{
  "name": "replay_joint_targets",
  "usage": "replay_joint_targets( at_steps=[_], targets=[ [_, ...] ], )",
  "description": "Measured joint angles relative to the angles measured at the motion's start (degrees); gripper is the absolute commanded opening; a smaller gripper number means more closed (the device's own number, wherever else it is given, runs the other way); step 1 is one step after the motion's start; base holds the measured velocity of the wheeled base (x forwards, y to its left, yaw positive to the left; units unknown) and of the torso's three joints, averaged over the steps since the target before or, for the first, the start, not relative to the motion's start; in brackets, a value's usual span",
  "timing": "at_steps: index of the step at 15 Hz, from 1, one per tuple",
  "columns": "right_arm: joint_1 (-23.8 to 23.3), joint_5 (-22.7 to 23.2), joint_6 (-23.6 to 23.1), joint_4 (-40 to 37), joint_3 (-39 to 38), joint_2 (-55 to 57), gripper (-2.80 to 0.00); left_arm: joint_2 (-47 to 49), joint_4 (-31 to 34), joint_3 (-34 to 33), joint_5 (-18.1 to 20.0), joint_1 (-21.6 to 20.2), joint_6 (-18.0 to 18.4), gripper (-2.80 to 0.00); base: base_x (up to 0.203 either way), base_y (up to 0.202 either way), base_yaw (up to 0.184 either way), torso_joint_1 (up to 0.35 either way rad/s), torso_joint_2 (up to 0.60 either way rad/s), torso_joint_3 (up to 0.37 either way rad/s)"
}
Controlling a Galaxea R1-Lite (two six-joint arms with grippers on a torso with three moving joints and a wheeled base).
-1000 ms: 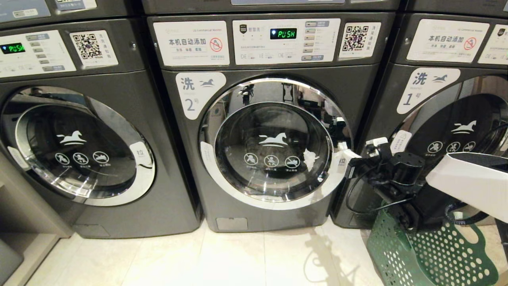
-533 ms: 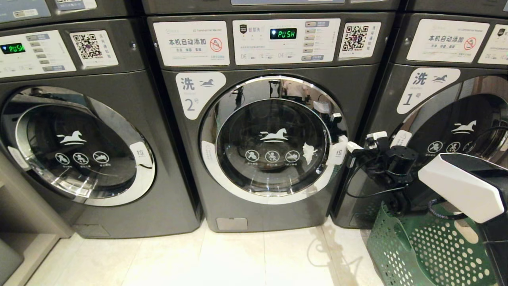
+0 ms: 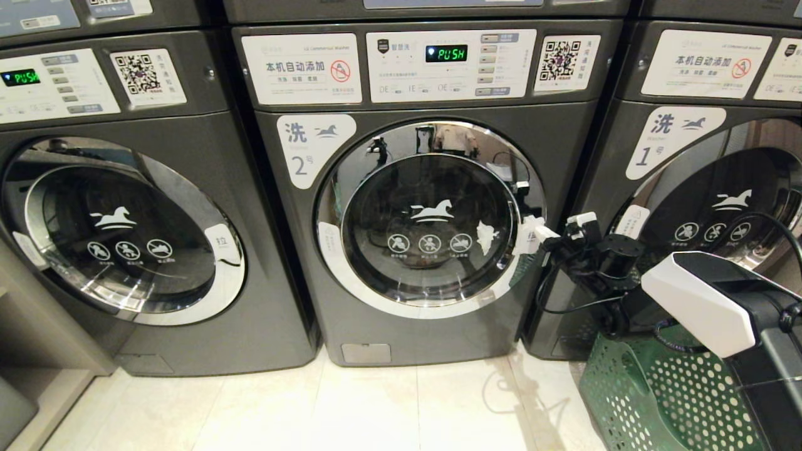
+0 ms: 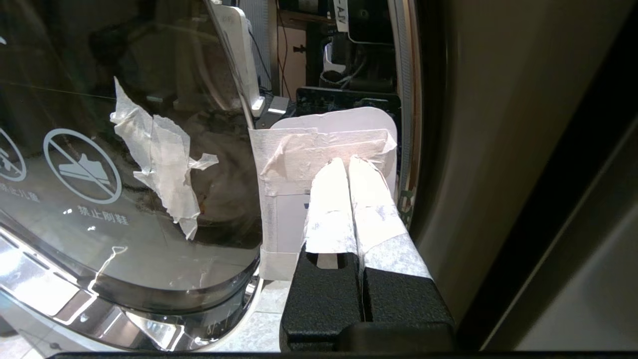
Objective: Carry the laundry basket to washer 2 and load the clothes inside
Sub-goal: Press the washing machine door tightly with the right hand
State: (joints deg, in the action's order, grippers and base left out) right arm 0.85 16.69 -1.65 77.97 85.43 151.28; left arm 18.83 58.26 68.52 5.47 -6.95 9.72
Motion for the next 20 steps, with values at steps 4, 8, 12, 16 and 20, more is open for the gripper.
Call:
replay_joint_targets(
  at_steps=[4, 8, 12, 16, 20],
  targets=[
    [0.0, 2.2, 0.1, -2.6, 7.8, 3.7, -2.80, -2.4, -9.4, -10.3, 3.3, -1.9, -0.9, -2.80, 0.000, 0.000, 0.000, 0.000, 0.00, 0.000],
    [0.0, 2.4, 0.1, -4.9, 15.3, 7.2, -2.80, -2.2, -14.1, -13.6, -1.1, 5.3, 0.8, -2.80, 0.000, 0.000, 0.000, 0.000, 0.00, 0.000],
    [0.1, 2.0, -0.1, -8.3, 23.9, 11.6, -2.80, -1.7, -9.8, -10.5, -13.6, 18.3, 1.9, -2.80, 0.000, 0.000, 0.000, 0.000, 0.00, 0.000],
    [0.1, 1.6, -0.2, -8.1, 24.9, 13.3, -2.80, -2.5, -9.5, -10.7, -18.7, 21.7, 1.8, -2.80, 0.000, 0.000, 0.000, 0.000, 0.00, 0.000],
    [0.2, 1.7, -0.3, -8.4, 24.9, 13.8, -2.80, -2.6, -9.5, -11.8, -18.7, 22.0, 1.8, -2.80, 0.000, 0.000, 0.000, 0.000, 0.00, 0.000]
  ],
)
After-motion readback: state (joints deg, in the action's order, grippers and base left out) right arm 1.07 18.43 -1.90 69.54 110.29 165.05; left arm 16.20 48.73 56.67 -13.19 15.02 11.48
